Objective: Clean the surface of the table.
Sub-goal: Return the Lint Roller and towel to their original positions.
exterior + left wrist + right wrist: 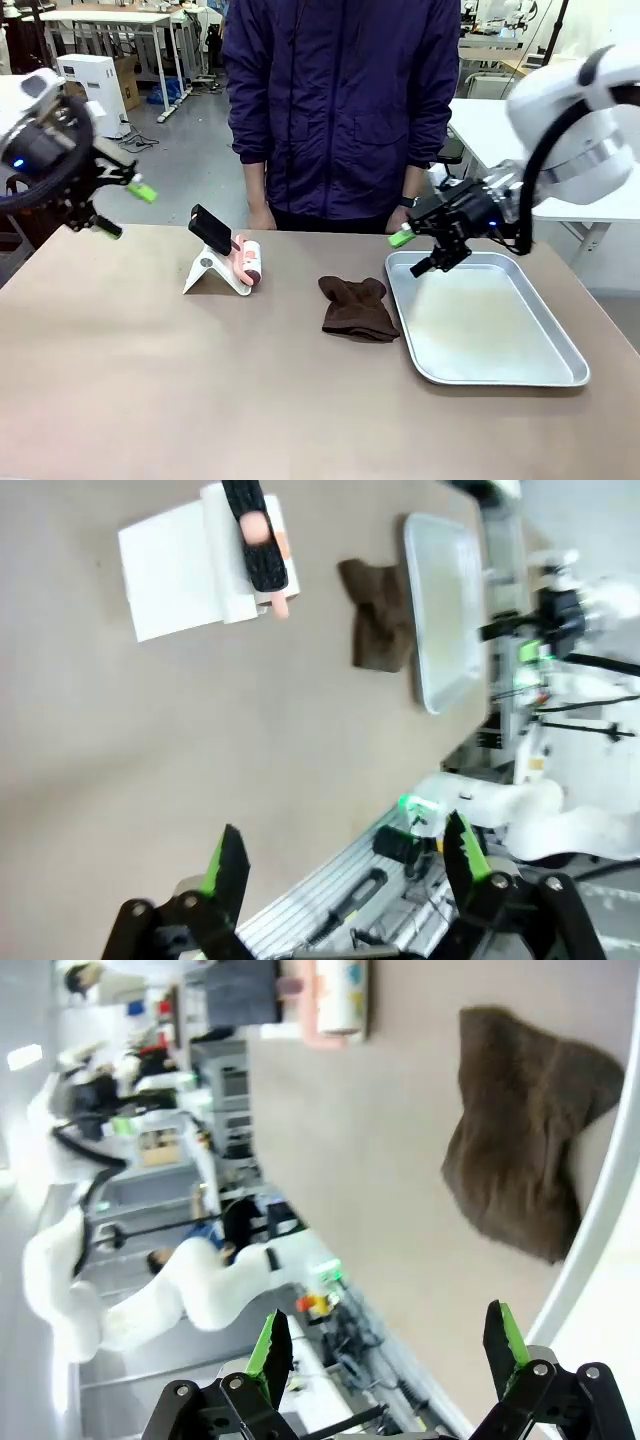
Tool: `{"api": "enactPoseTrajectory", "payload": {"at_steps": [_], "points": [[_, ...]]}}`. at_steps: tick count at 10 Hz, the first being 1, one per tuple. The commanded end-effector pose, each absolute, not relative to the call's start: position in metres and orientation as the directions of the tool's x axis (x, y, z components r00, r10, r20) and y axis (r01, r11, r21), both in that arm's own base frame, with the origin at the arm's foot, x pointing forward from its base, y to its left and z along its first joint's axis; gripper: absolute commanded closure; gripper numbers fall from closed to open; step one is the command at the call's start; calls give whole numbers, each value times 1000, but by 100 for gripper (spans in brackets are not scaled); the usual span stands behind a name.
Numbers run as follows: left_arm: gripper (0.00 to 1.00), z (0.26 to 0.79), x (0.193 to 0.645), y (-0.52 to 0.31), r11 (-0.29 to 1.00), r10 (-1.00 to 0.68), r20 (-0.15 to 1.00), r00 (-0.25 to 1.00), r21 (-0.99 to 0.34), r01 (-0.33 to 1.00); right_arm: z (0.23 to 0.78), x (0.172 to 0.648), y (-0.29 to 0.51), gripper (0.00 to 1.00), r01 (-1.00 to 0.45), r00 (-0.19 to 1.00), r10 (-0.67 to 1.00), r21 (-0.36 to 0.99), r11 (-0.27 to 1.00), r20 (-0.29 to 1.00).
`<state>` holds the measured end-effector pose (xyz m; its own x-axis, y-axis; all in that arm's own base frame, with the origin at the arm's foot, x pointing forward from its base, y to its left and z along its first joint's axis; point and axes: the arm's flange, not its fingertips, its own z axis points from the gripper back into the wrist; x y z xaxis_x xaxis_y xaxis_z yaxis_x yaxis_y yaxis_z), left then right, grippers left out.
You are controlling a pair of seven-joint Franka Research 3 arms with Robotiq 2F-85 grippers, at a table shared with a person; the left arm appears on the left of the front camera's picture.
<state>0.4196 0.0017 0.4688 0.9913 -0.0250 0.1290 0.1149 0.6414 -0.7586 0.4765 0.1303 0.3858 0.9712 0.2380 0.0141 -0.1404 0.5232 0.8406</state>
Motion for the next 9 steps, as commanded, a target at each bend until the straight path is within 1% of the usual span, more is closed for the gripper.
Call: {"api": "enactPoseTrajectory", "payload": {"at_steps": [1, 2, 3, 5, 6, 7, 8, 9], "points": [[0, 431, 396, 45, 452, 18, 207, 978, -874, 177, 382, 444, 88, 0, -118, 972, 236, 913, 390, 25], [0, 413, 398, 66, 346, 11, 247, 969, -910, 228, 386, 428, 67, 0, -125, 977, 207, 937, 326, 59], [0, 398, 409, 80, 266, -16, 241, 970, -935, 236, 388, 412, 44, 0, -127, 984, 153, 953, 275, 87], [0, 383, 438, 89, 184, 62, 270, 961, -949, 255, 383, 397, 9, 0, -133, 989, -31, 968, 214, 143], [0, 376, 451, 93, 158, 71, 295, 953, -947, 281, 376, 392, -5, 0, -123, 982, -114, 973, 193, 147], [0, 368, 460, 98, 127, 70, 291, 954, -951, 281, 368, 387, -19, 0, -101, 975, -182, 982, 157, 129], [0, 365, 463, 104, 102, 68, 289, 955, -954, 281, 362, 384, -28, 0, -68, 956, -272, 986, 154, 109], [0, 365, 465, 107, 87, 27, 274, 961, -959, 271, 359, 383, -29, 0, -73, 945, -306, 985, 156, 118]]}}
